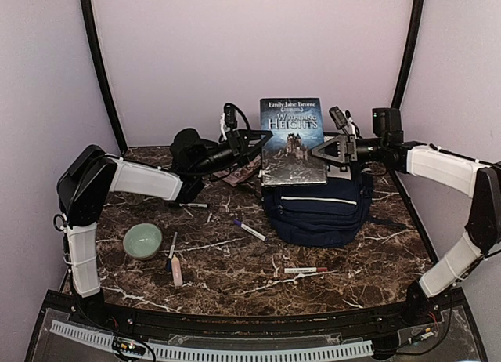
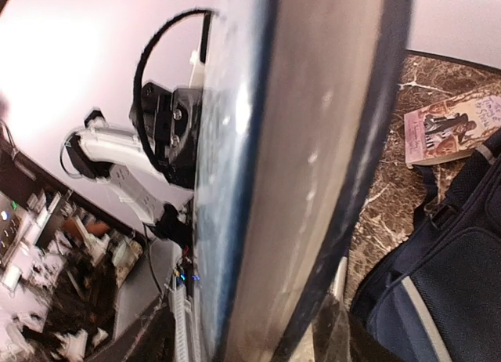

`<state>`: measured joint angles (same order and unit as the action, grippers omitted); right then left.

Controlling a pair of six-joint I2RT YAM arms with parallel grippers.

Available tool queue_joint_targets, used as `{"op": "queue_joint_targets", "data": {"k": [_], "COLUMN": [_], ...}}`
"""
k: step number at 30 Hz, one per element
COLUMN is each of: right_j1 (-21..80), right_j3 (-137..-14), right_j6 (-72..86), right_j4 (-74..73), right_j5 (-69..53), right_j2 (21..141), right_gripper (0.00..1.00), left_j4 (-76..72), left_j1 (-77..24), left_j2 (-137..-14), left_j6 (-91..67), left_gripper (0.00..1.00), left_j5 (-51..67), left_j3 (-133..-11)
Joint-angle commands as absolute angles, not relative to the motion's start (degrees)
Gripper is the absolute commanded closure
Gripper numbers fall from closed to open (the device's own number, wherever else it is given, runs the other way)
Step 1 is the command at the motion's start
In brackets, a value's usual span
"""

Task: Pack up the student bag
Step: Pass from the left arm to the right

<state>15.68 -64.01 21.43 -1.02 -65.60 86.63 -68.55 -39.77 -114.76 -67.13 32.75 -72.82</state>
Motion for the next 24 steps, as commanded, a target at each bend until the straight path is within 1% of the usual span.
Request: {"op": "queue_joint_targets", "data": {"k": [1, 4, 6, 8, 10, 13, 15, 16, 17, 19, 21, 24], "right_j1": [15.9, 15.9, 15.9, 15.9, 15.9, 15.9, 15.8, 15.8, 15.7, 14.5, 12.4, 7.7], "right_j3": [-62.0, -59.8, -59.1, -59.1, -59.1, -59.3, -59.4, -59.4, -59.5, -59.2, -58.7, -57.7], "right_j6": [32.2, 40.9, 44.4, 44.9, 45.1, 45.1, 45.0, 45.0, 45.1, 45.7, 47.6, 47.9], "right_j4": [11.7, 22.2, 25.5, 25.6, 25.5, 24.9, 24.8, 24.8, 24.9, 25.6, 27.7, 27.4], "right_j5": [-68.5, -70.1, -70.6, -70.4, -70.1, -69.8, -69.8, -70.0, -70.1, -70.1, -70.1, -70.1], "right_j2": [85.9, 85.8, 86.2, 86.4, 86.6, 86.9, 87.0, 87.0, 86.9, 86.4, 85.6, 83.7], "right_gripper": [0.47, 0.61, 0.68, 0.72, 0.79, 0.85, 0.91, 0.96, 1.00, 1.00, 1.00, 1.00], "left_j4": [-77.5, -77.0, -77.1, -77.0, -76.8, -76.2, -75.1, -74.4, -73.8, -71.1, -67.9, -59.9], "left_j1": [-40.1, -40.2, -40.2, -40.2, -40.2, -40.2, -40.2, -40.2, -40.2, -40.2, -40.1, -40.1], "left_j2": [-111.0, -111.1, -111.3, -111.5, -111.5, -111.7, -111.8, -111.9, -111.9, -111.7, -110.8, -109.3], "left_j6": [-67.4, -67.0, -67.1, -67.2, -67.2, -67.2, -67.1, -66.7, -66.2, -65.0, -62.9, -58.3], "left_gripper": [1.00, 1.00, 1.00, 1.00, 1.00, 1.00, 1.00, 1.00, 0.94, 0.73, 0.60, 0.52], "left_j5": [30.8, 30.5, 30.3, 30.4, 30.4, 30.6, 30.9, 31.0, 31.2, 31.2, 30.7, 30.8], "left_j3": [-73.4, -73.4, -73.4, -73.5, -73.5, -73.6, -73.7, -73.8, -73.8, -73.5, -72.5, -71.6]}}
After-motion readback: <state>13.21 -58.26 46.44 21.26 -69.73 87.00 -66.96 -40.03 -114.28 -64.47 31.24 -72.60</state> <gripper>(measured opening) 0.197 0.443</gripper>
